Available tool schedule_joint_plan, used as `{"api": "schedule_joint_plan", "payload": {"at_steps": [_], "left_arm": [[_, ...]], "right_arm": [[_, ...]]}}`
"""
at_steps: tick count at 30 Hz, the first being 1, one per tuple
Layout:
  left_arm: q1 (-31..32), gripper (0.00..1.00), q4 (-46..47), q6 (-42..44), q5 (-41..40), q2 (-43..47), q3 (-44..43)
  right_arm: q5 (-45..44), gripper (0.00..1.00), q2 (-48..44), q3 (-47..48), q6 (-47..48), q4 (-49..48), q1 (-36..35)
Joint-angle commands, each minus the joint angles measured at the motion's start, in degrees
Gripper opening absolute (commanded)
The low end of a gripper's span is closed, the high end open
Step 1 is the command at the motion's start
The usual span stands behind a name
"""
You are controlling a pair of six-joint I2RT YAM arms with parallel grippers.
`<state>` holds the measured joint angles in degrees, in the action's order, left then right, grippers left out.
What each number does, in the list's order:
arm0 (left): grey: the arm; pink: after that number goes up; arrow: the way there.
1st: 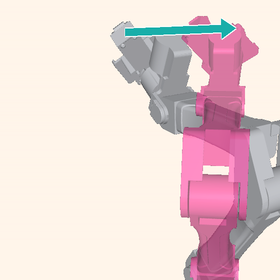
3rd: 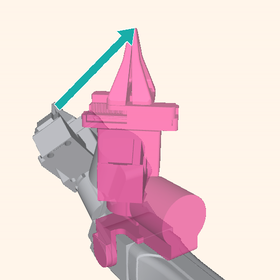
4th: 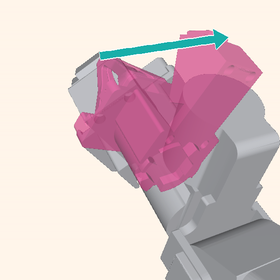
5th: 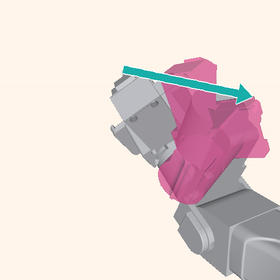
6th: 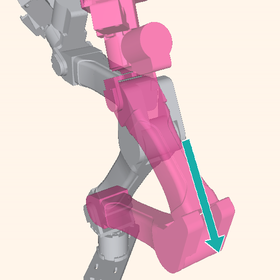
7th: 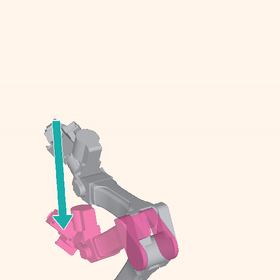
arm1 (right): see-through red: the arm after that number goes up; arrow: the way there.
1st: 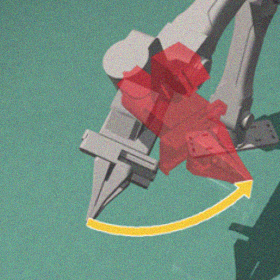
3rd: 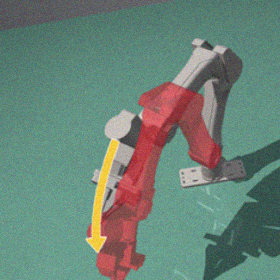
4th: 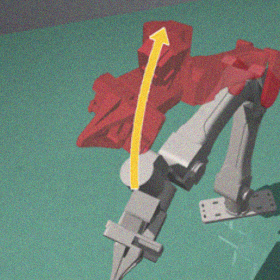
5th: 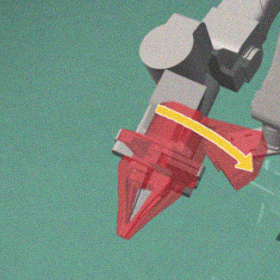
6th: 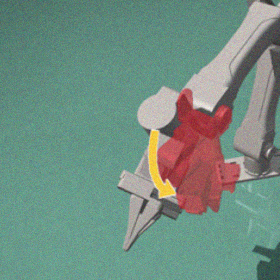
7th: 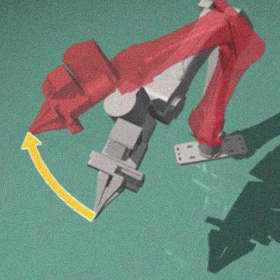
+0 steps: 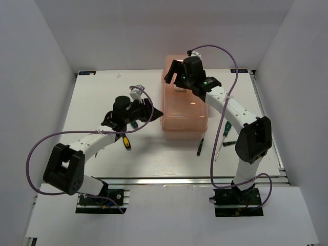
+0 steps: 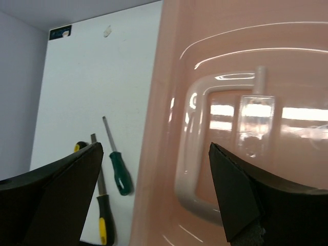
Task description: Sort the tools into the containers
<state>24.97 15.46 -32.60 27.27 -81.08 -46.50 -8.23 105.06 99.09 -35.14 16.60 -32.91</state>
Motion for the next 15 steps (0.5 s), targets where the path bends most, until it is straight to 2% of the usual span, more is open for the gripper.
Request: {"api": "schedule_joint_plan", "payload": {"at_steps": [1,5,7,8,10,15], "left_arm": [[0.2,0.49,1.2,-0.2,-3.3,5.1,-0.2],[0.2,0.56,-2.8,1.8,-7.4,7.7,-1.7],[0.2,0.65,-3.9,2.7,-10.4,10.1,-2.5],[0.2,0.65,-4.9,3.6,-11.3,10.1,-2.8],[0.2,0.75,-5.5,4.6,-13.4,13.1,-3.6],[0.2,0.78,-7.4,6.5,-14.7,15.7,-5.3]], "right_arm": [[-5.8,0.89,-3.2,-0.2,3.1,-1.3,-0.1],[-7.3,0.89,-2.6,-0.3,4.2,-1.4,-0.1],[-6.8,0.89,-1.7,-0.6,3.7,-0.8,-0.1],[-5.8,0.89,-1.3,-0.8,3.3,-0.8,-0.1],[-4.9,0.89,-0.2,-0.8,1.8,-0.3,-0.1],[-3.4,0.89,2.3,1.0,-0.5,1.2,-0.1]]}}
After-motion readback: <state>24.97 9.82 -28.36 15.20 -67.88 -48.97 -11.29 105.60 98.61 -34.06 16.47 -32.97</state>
